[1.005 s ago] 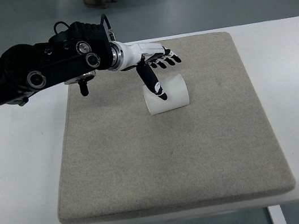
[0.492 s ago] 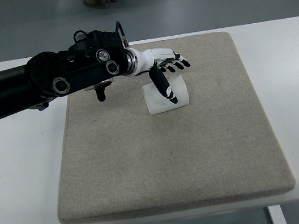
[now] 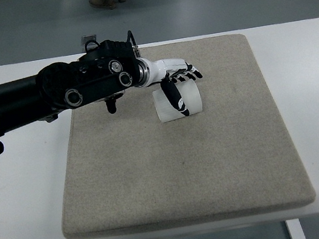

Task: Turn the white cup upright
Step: 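Lower the left hand and close fingers around the cup's body, then lift the cup with the left hand and rotate it open end up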

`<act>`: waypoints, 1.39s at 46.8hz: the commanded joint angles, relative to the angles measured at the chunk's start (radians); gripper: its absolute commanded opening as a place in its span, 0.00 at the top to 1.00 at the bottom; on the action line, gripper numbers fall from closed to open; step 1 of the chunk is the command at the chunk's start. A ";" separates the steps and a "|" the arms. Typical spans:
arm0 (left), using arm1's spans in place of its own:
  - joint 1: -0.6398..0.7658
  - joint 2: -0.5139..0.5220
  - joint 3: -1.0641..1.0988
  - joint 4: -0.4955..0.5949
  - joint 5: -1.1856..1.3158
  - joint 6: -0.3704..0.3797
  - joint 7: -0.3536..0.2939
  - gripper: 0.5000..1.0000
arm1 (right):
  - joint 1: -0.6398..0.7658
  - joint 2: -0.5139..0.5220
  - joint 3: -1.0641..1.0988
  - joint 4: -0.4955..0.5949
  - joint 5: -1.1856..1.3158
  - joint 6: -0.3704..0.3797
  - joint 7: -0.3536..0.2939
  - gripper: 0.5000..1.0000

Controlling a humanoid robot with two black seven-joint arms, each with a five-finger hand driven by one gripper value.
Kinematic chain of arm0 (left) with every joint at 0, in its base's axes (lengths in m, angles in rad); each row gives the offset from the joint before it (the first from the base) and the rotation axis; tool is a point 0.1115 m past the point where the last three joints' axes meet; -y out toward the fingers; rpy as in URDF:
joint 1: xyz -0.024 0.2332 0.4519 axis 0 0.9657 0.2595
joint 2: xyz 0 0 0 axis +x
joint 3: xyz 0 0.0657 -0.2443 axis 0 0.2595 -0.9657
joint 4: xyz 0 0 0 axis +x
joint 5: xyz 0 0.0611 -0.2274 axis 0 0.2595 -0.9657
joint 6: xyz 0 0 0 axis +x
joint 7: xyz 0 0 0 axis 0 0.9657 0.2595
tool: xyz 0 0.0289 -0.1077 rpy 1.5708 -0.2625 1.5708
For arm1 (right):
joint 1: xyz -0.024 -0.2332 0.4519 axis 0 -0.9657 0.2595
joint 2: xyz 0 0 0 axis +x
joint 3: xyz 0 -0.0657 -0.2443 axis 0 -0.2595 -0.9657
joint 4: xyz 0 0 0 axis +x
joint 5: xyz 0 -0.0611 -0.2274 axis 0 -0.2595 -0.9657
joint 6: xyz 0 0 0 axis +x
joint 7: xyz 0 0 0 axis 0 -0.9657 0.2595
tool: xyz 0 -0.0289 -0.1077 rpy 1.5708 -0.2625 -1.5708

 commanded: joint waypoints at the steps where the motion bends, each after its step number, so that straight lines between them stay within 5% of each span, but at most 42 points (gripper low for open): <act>1: 0.000 -0.001 0.009 0.001 0.000 0.000 0.000 0.05 | 0.000 0.000 0.000 0.000 0.000 0.000 0.000 0.14; 15: 0.012 -0.001 0.020 0.007 0.018 0.000 -0.002 0.13 | 0.000 0.000 0.000 0.000 0.000 0.000 0.000 0.14; 38: 0.025 0.002 -0.004 0.022 0.046 0.006 -0.014 0.82 | 0.000 0.000 0.000 0.000 0.000 0.000 0.000 0.14; 65: 0.178 0.102 -0.408 0.068 0.031 -0.085 -0.084 0.88 | 0.000 0.000 0.000 0.000 0.000 0.000 0.000 0.14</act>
